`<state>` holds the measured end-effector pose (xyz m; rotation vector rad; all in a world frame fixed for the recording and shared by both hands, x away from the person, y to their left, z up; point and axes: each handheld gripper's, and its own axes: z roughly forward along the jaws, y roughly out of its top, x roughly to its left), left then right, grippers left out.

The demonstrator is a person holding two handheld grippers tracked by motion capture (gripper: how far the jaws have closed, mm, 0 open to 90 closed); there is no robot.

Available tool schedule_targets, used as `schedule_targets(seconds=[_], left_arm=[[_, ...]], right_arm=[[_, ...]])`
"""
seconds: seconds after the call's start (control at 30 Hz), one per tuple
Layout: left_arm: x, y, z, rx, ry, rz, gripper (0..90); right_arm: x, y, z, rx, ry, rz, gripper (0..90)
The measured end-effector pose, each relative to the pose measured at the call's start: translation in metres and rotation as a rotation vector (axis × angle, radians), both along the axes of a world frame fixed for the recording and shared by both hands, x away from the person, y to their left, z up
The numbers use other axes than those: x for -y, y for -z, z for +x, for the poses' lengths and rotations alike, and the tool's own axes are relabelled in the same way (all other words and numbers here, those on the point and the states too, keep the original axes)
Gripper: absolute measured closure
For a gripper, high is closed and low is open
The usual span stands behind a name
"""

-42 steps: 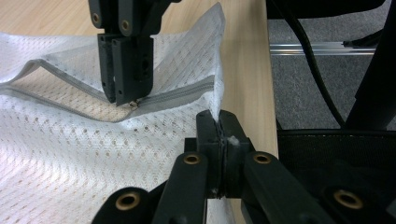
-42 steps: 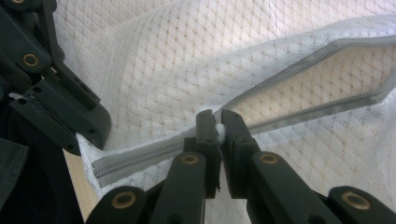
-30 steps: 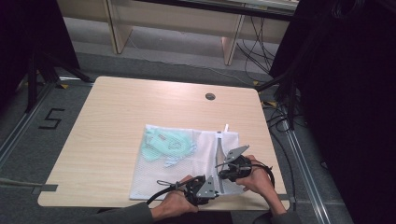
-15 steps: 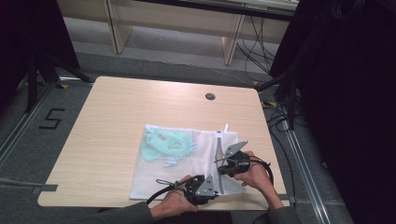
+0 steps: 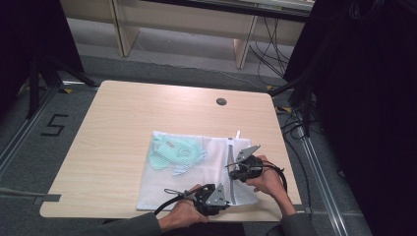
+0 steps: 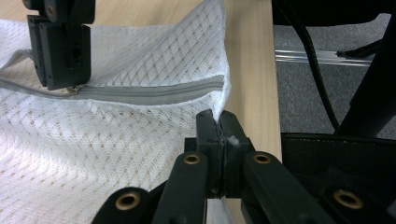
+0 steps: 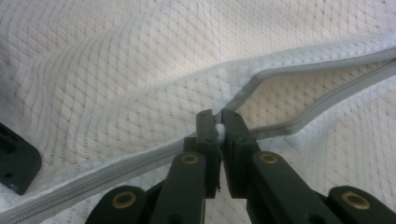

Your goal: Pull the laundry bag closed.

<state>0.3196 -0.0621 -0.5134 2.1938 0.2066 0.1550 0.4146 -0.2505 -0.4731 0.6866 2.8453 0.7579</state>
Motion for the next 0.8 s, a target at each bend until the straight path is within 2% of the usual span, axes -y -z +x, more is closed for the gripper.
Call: schedule_targets(seconds=[0.03,0.13,0.2,0.23,0.33,0.37,0.4,0.43,0.5,0.57,0.6,0.7,0.77,0.8], left_arm=[[0.000,0.000,0.000,0.005,0.009,0.006,88.9],[0.000,-0.001,0.000,0.004,0.000,-0.001,88.9],[-0.001,-0.002,0.001,0.002,-0.002,-0.001,88.9],[-0.001,-0.002,0.001,0.002,-0.002,-0.001,88.9],[-0.002,-0.003,0.001,0.024,-0.006,-0.002,88.9],[-0.001,-0.002,0.001,0.010,-0.001,-0.008,89.0],[-0.001,-0.002,0.001,0.012,-0.002,-0.008,88.9],[-0.001,-0.002,0.000,0.004,0.000,-0.009,89.0],[-0.002,-0.003,0.000,0.004,-0.004,-0.007,89.0],[-0.001,-0.003,0.000,0.004,-0.004,-0.013,89.0],[-0.001,-0.003,0.000,0.002,-0.004,-0.011,89.0],[-0.001,-0.002,-0.001,0.004,0.000,-0.010,89.0],[-0.001,-0.003,-0.001,0.009,-0.003,-0.007,89.0],[-0.001,-0.003,0.000,0.006,-0.001,-0.006,89.0]], right_arm=[[0.000,0.000,-0.001,-0.019,0.012,0.001,86.9],[0.000,-0.001,0.002,-0.001,-0.001,-0.003,86.9],[-0.002,-0.002,0.000,-0.043,0.023,-0.005,86.8],[-0.001,-0.002,0.005,0.015,-0.007,-0.005,86.9],[-0.001,-0.001,0.006,0.001,0.006,-0.011,86.9],[-0.001,-0.001,0.007,0.004,0.006,-0.009,86.9],[-0.001,-0.002,0.008,0.001,0.009,-0.006,86.9],[-0.001,-0.003,0.007,-0.023,0.030,-0.014,86.9],[-0.001,-0.002,0.010,0.018,0.005,-0.004,86.9],[-0.002,-0.003,0.009,-0.025,0.028,-0.019,86.9],[-0.001,-0.001,0.012,0.015,0.010,-0.009,86.9],[-0.001,-0.002,0.016,0.027,-0.006,-0.013,86.9],[-0.001,-0.002,0.016,0.030,0.011,-0.014,86.9],[-0.001,-0.002,0.016,0.016,0.019,-0.011,86.9]])
